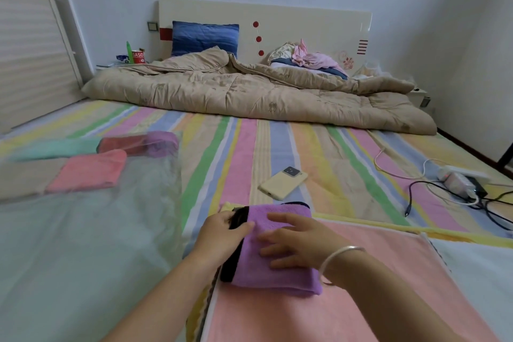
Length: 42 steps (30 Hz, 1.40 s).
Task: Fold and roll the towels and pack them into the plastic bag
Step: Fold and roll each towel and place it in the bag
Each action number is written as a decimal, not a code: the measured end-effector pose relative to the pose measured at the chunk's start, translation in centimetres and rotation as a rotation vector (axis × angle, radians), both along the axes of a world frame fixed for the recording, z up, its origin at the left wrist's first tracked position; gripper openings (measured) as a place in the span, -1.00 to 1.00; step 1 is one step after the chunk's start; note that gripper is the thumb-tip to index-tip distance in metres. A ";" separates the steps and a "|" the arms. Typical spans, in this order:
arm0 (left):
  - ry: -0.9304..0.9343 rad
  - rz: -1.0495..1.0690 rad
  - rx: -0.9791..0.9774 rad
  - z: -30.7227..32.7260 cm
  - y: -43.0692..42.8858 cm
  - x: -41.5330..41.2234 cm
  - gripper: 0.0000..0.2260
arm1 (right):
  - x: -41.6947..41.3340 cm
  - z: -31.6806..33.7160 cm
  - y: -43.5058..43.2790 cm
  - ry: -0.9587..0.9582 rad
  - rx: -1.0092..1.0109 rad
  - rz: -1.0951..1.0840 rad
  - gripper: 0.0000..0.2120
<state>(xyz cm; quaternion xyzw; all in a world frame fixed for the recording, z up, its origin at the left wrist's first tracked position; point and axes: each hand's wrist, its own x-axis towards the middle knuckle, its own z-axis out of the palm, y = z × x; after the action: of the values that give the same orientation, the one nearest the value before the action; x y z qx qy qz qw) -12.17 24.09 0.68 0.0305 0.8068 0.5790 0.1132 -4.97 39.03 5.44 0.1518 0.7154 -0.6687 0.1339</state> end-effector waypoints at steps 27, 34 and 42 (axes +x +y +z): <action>0.773 -0.677 -0.310 -1.8 -0.2 6.9 -0.73 | 8.9 -1.6 4.2 0.126 1.116 0.065 -0.73; 0.554 -0.257 -0.095 0.4 -4.1 7.2 -0.77 | 9.0 -5.6 -7.1 0.042 1.673 -0.060 -0.54; 0.669 -0.298 -0.319 -0.3 -13.7 9.7 -0.80 | 8.9 -6.1 -6.2 0.038 1.870 -0.066 -0.67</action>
<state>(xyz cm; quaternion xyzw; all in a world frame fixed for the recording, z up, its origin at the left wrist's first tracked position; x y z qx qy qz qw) -2.46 10.36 0.41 0.3163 0.8656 0.3819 -0.0697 3.97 32.81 -0.63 0.2070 0.9602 0.1725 -0.0735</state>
